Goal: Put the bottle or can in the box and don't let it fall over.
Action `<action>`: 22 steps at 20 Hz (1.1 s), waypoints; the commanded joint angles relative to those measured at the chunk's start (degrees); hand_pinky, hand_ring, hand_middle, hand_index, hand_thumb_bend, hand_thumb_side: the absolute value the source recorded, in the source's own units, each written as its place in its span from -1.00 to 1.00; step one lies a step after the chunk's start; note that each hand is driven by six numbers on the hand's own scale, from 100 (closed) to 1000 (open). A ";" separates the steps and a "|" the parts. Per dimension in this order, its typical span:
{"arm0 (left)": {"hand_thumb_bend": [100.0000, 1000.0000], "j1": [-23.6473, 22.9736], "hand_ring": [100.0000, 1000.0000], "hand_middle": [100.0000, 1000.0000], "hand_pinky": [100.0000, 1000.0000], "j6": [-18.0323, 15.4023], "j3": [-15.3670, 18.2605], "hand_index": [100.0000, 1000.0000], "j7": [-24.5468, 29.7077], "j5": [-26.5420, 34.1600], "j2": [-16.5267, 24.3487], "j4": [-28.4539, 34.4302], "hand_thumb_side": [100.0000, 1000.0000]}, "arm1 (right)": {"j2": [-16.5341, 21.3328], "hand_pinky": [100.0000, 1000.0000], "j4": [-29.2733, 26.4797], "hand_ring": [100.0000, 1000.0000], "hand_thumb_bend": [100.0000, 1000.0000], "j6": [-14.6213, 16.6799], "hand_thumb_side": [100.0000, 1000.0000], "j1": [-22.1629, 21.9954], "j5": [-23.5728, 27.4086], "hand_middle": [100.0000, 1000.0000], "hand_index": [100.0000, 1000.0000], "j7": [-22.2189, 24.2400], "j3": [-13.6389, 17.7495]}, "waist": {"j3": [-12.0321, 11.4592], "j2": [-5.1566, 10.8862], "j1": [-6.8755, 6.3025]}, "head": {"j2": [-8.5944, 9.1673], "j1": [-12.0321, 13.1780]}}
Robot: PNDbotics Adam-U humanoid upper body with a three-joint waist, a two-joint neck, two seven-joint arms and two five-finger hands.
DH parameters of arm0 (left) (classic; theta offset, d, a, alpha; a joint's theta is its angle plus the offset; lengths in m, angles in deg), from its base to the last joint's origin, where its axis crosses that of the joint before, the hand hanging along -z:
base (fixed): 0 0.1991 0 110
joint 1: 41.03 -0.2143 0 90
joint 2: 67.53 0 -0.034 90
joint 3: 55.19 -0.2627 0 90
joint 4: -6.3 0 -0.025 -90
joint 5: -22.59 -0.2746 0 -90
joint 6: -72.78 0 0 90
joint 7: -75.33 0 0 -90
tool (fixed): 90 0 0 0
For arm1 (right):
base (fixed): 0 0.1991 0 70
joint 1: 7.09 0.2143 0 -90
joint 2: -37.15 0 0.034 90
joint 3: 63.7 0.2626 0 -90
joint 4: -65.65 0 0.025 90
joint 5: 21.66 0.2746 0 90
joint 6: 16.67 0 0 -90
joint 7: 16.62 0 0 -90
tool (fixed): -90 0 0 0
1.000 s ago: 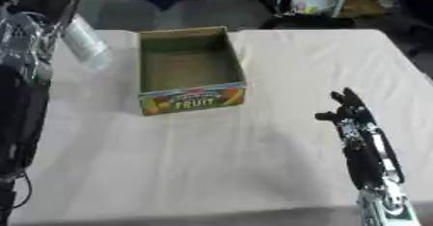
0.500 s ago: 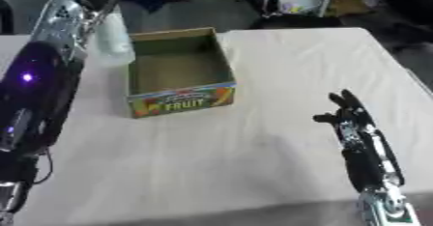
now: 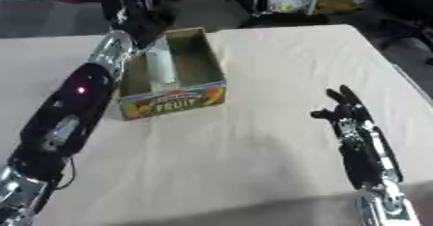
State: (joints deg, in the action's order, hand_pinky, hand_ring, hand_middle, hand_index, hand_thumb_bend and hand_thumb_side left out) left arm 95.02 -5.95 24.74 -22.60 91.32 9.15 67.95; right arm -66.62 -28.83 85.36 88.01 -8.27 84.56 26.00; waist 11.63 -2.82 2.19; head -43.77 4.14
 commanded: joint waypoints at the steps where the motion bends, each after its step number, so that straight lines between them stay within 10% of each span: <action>1: -0.22 -2.44 -0.76 -0.59 -0.52 3.12 -1.86 0.99 0.52 -3.00 0.96 2.44 0.90 | 0.57 0.97 -0.68 0.32 -1.00 0.18 0.04 0.61 0.07 0.82 0.98 -0.25 0.70 | -0.53 0.57 0.04 | 0.40 -0.78; 6: -0.29 -11.78 -0.70 -0.56 -0.47 6.54 -4.61 0.99 1.65 -3.20 5.78 16.99 0.87 | 0.84 0.97 -0.77 0.32 -1.00 0.41 0.04 0.39 -0.24 0.82 0.98 -0.83 1.31 | -2.08 0.46 0.15 | 0.52 -1.82; 13: -0.57 -26.92 -0.57 -0.52 -0.46 -4.51 4.63 0.97 -1.41 -0.30 13.86 42.85 0.70 | 1.61 0.97 -0.56 0.32 -1.00 0.52 0.05 -0.69 -0.85 0.82 0.98 -1.79 2.19 | -5.53 0.72 -0.66 | 0.26 -2.67; 22: -0.50 -38.29 -0.60 -0.54 -0.47 -12.58 11.10 0.96 -0.66 -8.82 9.25 47.35 0.67 | 1.77 0.97 -0.46 0.32 -1.00 0.64 0.05 -1.31 -1.10 0.82 0.98 -2.03 2.31 | -6.89 0.87 -0.51 | -0.27 -1.62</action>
State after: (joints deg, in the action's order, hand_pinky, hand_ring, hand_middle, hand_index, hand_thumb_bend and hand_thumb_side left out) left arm 56.39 -17.93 35.07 -23.70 83.36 18.89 114.63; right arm -66.00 -28.80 85.93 86.38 -9.10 82.61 28.05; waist 4.73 -2.71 1.76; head -43.78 2.21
